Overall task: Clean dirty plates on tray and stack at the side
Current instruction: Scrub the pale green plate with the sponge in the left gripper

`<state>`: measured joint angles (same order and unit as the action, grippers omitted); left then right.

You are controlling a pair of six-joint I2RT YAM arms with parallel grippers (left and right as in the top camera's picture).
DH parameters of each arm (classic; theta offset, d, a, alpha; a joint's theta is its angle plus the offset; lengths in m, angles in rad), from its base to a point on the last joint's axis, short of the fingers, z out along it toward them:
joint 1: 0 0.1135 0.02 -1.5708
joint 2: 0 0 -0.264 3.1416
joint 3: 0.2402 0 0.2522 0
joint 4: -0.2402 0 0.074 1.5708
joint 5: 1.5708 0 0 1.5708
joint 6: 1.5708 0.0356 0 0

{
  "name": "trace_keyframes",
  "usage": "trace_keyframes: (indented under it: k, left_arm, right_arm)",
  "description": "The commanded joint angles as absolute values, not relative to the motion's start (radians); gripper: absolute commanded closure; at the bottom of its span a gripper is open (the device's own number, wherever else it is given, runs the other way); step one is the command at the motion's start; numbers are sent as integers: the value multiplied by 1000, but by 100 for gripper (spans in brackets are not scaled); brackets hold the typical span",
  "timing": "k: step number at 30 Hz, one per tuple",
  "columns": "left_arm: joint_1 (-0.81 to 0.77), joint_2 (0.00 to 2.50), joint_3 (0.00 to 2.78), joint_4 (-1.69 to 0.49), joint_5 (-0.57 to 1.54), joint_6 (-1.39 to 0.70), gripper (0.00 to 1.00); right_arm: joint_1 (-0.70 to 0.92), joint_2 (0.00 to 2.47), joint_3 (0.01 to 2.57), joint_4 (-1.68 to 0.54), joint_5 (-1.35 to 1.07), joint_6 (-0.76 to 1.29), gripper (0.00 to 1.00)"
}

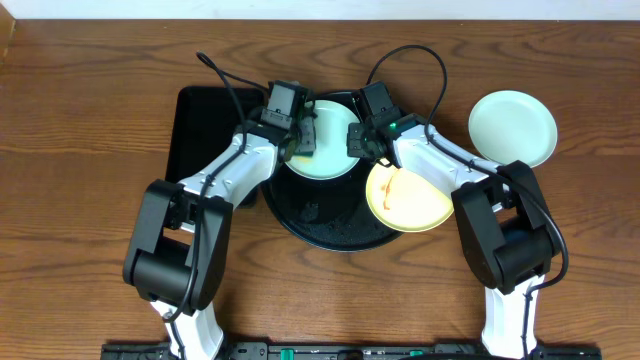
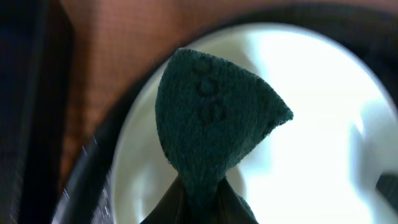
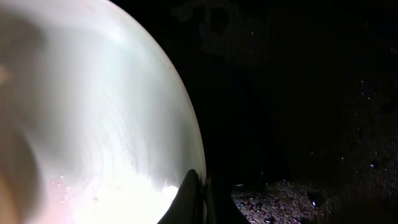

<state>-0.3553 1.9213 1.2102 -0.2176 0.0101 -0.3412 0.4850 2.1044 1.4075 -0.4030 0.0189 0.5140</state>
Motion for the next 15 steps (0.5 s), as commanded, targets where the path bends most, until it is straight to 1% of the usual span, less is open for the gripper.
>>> trace_keyframes:
  k: [1,6,11,15]
  left_arm:
    - [-379,1933,1190,-264,38,-401,92]
    - [-405,1933,1190,-318,47,-515,92]
    - [-430,1933,1190,-298,143,-579,92]
    - [-440,1933,1190,-286,151,-654,92]
  right_arm:
    - [492,2127,1408,-422,28,481,99]
    - [492,2127,1408,-422,28,482,99]
    - [493,2127,1408,-422,28,481,99]
    - [492,2127,1408,-422,28,481,99]
